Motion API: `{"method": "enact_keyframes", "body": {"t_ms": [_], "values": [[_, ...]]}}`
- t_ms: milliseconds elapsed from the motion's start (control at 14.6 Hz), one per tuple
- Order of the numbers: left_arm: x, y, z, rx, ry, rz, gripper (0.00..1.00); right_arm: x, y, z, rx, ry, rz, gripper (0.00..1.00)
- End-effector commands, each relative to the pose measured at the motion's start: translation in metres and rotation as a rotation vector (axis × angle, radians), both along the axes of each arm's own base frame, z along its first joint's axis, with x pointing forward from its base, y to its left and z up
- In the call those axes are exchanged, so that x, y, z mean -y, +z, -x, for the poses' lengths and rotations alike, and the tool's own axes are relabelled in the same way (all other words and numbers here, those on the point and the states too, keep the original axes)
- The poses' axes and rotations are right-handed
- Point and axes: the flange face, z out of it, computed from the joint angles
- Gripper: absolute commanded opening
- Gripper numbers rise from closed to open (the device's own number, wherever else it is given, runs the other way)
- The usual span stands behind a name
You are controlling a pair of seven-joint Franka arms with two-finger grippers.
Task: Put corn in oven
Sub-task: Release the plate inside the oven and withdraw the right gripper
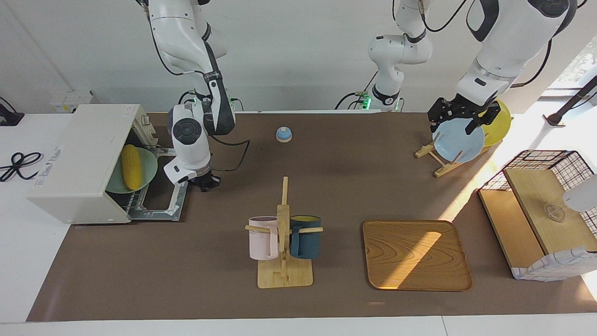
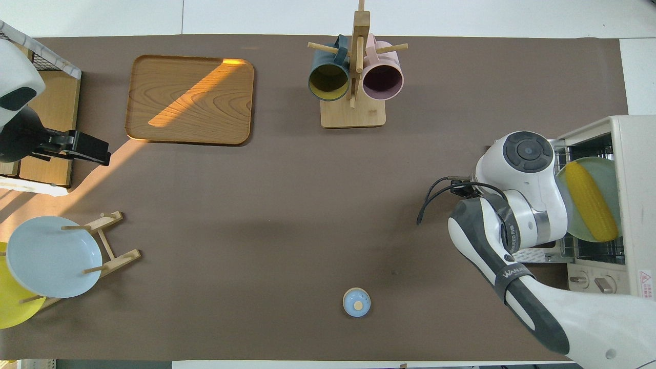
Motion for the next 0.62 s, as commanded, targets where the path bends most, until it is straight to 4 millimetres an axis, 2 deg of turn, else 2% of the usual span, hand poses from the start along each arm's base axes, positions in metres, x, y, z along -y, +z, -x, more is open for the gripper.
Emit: {"method": "enact_keyframes", "body": {"t_ms": [0, 342, 547], "values": [[-0.004, 0.002, 0.006, 0.000, -0.003, -0.007, 1.00, 0.011, -0.014, 0.011, -0.009, -0.022, -0.002, 0.00], [-0.004, 0.002, 0.006, 0.000, -0.003, -0.007, 1.00, 0.026, -0.004, 0.010, -0.060, 0.030, 0.092, 0.00], [-0.004, 0.002, 0.006, 0.000, -0.003, -0.007, 1.00, 0.054, 0.000, 0.009, -0.063, 0.059, 0.159, 0.00]]}}
